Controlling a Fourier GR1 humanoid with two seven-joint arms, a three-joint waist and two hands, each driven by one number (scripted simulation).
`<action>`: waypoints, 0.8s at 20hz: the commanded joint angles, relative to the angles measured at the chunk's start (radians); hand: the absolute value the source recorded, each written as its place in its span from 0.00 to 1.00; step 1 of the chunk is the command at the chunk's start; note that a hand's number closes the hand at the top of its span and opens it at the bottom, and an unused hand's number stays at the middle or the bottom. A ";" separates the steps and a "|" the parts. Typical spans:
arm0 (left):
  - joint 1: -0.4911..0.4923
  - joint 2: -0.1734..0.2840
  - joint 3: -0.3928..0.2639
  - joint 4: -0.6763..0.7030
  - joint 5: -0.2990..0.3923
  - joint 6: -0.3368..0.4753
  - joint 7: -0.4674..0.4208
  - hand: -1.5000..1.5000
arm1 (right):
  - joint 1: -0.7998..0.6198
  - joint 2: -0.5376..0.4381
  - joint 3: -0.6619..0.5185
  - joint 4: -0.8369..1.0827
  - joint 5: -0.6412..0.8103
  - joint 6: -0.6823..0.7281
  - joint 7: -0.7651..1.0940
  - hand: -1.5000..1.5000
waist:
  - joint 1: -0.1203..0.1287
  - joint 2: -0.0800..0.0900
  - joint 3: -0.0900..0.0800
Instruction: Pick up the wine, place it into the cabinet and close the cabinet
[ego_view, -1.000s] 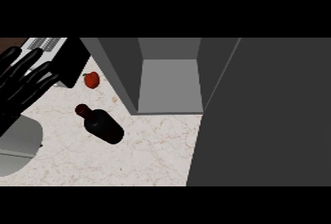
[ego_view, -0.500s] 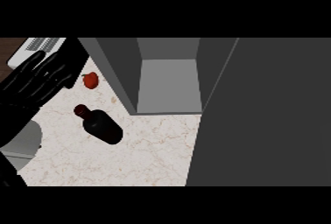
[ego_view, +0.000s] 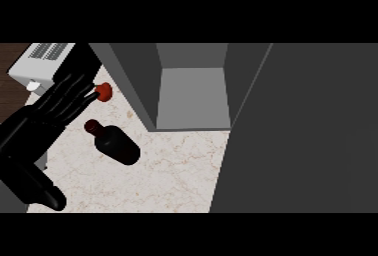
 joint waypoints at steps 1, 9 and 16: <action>-0.010 -0.008 0.020 0.083 -0.038 -0.029 -0.053 0.00 | 0.026 -0.038 0.036 -0.171 0.158 -0.020 0.084 0.00 | 0.000 0.000 0.000; 0.000 0.010 0.060 0.270 -0.176 -0.135 -0.236 0.00 | -0.006 -0.059 0.071 -0.130 0.188 -0.070 0.053 0.00 | -0.001 0.001 0.000; 0.031 -0.011 0.046 0.375 -0.328 -0.138 -0.373 0.00 | 0.008 -0.123 0.083 -0.177 0.179 -0.088 0.069 0.00 | -0.004 -0.001 0.000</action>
